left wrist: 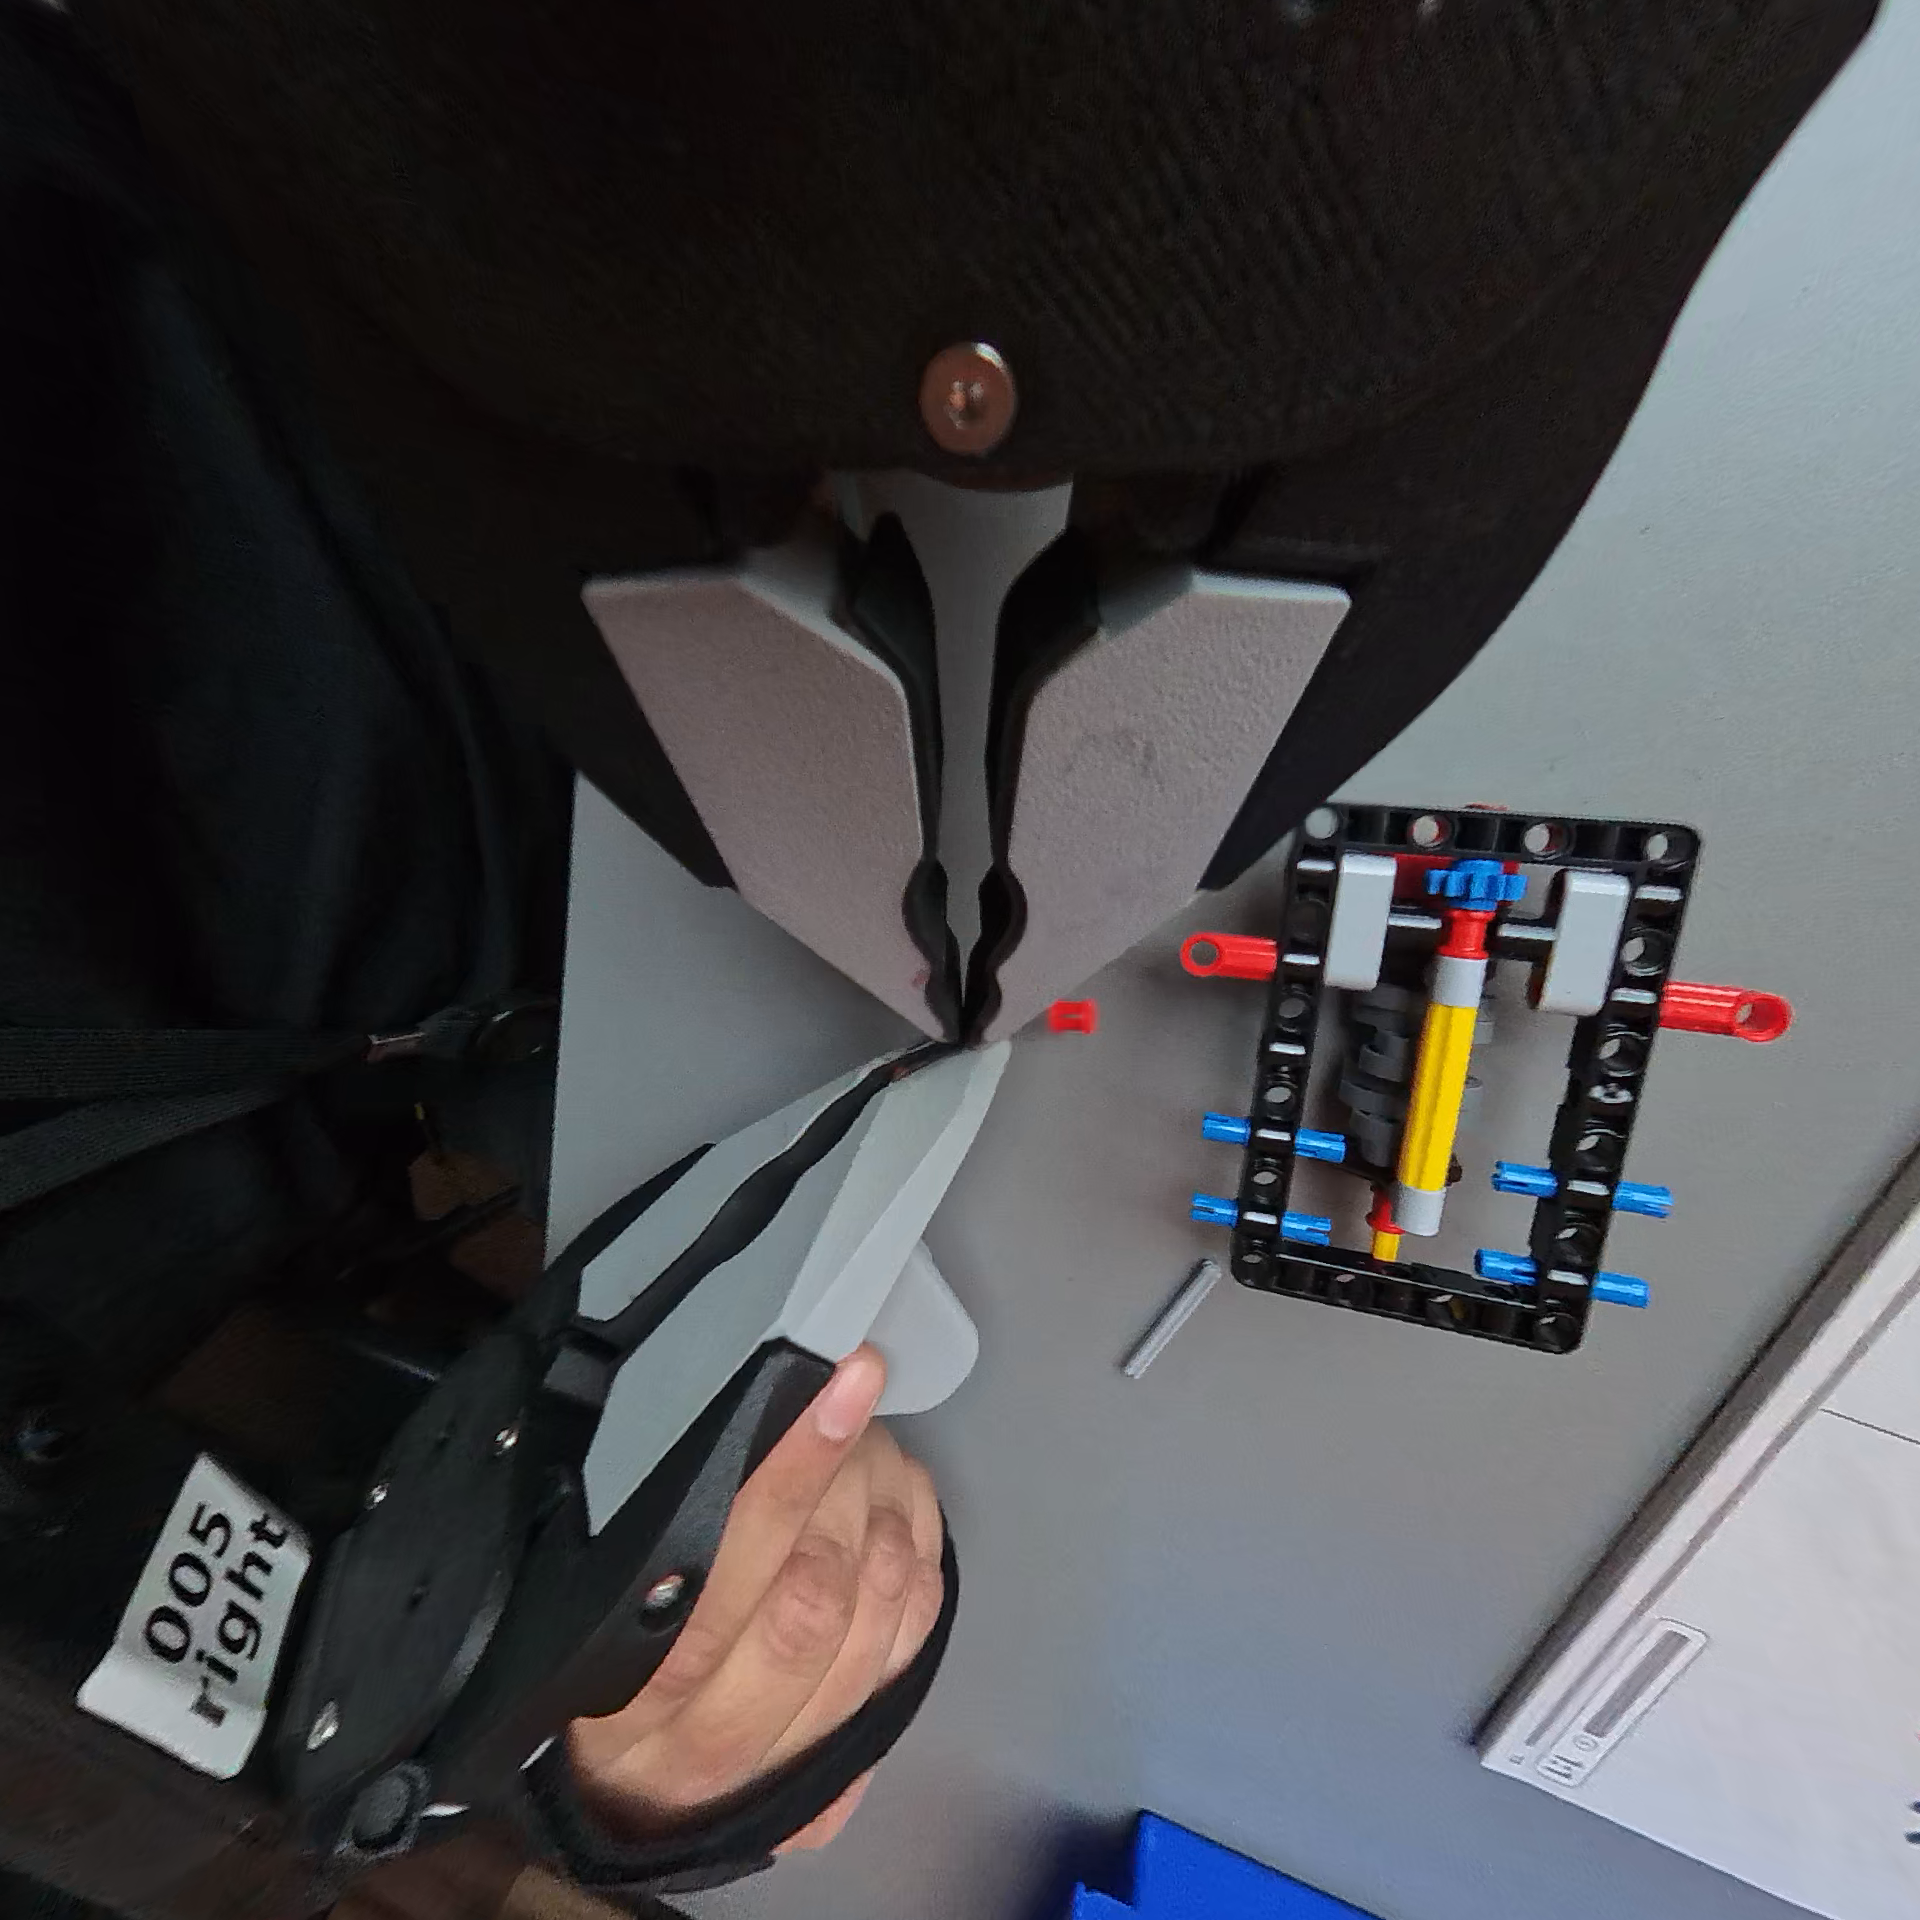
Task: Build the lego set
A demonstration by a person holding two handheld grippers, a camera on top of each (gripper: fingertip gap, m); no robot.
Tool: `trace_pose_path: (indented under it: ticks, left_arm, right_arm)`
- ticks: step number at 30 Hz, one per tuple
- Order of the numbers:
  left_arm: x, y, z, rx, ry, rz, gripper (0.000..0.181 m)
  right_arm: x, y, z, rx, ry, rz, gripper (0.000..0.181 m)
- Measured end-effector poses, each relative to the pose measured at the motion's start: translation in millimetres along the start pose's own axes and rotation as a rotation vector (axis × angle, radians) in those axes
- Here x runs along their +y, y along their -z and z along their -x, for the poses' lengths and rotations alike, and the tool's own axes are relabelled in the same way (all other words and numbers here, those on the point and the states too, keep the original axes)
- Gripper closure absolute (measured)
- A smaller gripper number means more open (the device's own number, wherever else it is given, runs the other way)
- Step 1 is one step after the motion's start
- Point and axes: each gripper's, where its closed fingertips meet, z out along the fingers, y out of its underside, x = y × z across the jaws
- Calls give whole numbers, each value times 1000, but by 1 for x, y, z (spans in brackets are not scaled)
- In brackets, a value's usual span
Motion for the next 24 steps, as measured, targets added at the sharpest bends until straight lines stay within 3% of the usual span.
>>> trace_pose_path:
  ticks: [4, 8, 12, 16, 21, 24]
  left_arm:
    - [11, -3, 14, -73, -6, 43, 181]
    - [18, 2, 15, -59, 24, 62, 181]
    - [36, 9, 30, -174, -16, 126, 181]
    - [32, 17, 38, -239, -13, 84, 181]
    - [31, 31, 59, -374, -10, 65, 166]
    - [30, 33, 60, -379, -10, 60, 166]
  right_arm:
    - [8, -5, 6, -28, 11, 41, 181]
    - [6, -2, 6, -49, -29, 17, 181]
    - [15, -4, 2, -77, -133, 29, 181]
    - [33, -9, -8, -82, -253, 81, 178]
    - [44, -10, -14, -80, -325, 96, 176]
    - [46, -15, -10, -107, -350, 123, 174]
